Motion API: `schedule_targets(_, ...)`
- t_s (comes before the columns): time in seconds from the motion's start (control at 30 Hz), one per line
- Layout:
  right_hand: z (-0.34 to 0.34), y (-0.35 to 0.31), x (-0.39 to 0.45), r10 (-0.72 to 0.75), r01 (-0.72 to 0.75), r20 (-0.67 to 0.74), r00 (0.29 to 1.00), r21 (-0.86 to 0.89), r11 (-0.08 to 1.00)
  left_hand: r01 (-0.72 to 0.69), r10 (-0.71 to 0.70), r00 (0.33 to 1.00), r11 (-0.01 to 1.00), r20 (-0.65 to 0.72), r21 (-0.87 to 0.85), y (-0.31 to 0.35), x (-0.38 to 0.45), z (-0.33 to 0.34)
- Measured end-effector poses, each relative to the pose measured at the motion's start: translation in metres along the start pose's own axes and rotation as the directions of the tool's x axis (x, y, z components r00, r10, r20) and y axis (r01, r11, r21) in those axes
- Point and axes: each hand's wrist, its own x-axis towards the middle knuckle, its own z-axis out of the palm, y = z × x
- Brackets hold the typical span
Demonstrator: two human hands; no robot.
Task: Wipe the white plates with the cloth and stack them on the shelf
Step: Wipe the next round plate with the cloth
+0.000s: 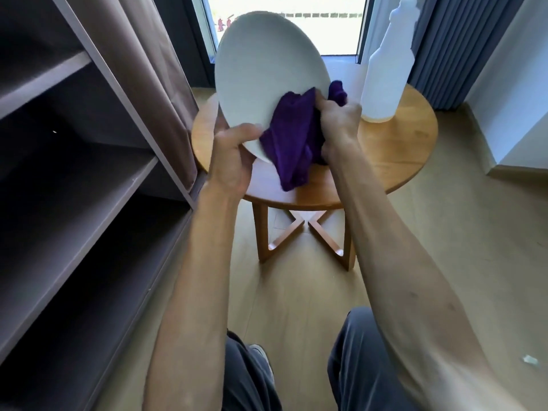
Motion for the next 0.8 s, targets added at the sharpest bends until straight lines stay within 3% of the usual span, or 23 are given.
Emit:
schedule_targets(0.07,0.004,0.002,-0.003,-0.189,0.169,-0.056,0.980,-0.248,0.954,0.014,-0.013,0.996,1.000,-0.090,0.019,-0.003,-0.002,0.008)
schedule_targets(0.13,0.010,-0.005,-0.004,-0.437,0.352,-0.080,0.896,-0.475,0.807,-0.022,0.029,0.989,0.999,-0.142,0.049,-0.006,-0.005,0.009)
schedule_targets(0.23,0.029,-0.020,-0.005,-0.604,0.508,0.003,0.797,-0.544,0.668,-0.070,0.080,0.996,0.980,-0.047,0.187,-0.009,-0.014,0.021)
schedule_targets(0.37,0.055,-0.007,-0.029,-0.735,0.689,0.145,0.662,-0.504,0.521,-0.102,0.113,0.991,0.985,-0.072,0.142,-0.017,-0.014,0.034)
schedule_targets(0.5,0.050,0.005,-0.049,-0.630,0.754,0.418,0.655,-0.301,0.584,-0.129,0.147,0.976,0.985,-0.159,0.118,-0.019,-0.004,0.029)
schedule_targets(0.63,0.035,-0.002,-0.054,-0.483,0.738,0.663,0.572,-0.159,0.655,-0.116,0.114,0.965,0.993,-0.236,0.004,-0.018,0.003,0.026)
schedule_targets(0.7,0.026,-0.007,-0.053,-0.293,0.686,0.771,0.566,-0.243,0.686,-0.112,0.094,0.956,0.992,-0.278,-0.051,-0.021,0.008,0.024)
schedule_targets(0.8,0.012,-0.011,-0.050,0.009,0.584,0.725,0.688,-0.561,0.588,-0.103,0.061,0.936,0.989,-0.347,-0.103,-0.022,0.011,0.023)
